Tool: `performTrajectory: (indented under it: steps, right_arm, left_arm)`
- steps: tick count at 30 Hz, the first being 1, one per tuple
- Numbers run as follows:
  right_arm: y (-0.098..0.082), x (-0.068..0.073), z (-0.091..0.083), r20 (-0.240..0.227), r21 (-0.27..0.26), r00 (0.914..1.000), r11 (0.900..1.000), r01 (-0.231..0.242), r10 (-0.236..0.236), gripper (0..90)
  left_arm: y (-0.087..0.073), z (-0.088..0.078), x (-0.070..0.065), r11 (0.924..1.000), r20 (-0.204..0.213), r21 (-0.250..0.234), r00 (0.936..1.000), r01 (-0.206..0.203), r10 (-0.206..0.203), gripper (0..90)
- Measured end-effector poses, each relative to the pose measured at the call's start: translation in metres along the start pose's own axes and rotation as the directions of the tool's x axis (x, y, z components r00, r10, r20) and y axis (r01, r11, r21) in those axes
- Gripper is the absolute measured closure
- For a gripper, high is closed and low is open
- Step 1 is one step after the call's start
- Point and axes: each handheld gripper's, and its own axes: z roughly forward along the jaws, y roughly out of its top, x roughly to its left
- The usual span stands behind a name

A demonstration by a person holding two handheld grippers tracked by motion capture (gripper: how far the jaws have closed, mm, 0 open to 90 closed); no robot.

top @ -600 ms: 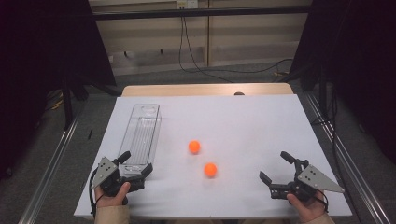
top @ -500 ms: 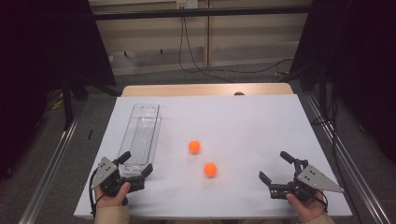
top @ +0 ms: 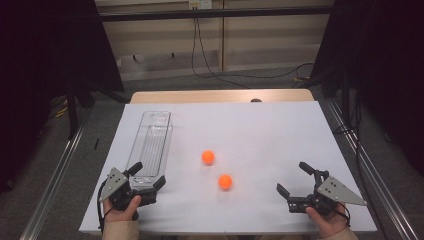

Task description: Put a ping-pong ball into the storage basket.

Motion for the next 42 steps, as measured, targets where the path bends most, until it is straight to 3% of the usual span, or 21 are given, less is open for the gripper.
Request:
performTrajectory:
  steps: [42]
  right_arm:
    - [0.001,0.001,0.0,-0.023,-0.005,0.9997,1.0,-0.002,0.002,0.8]
  left_arm:
    - [0.007,0.021,-0.021,0.9991,0.108,0.035,0.994,-0.023,0.019,1.9]
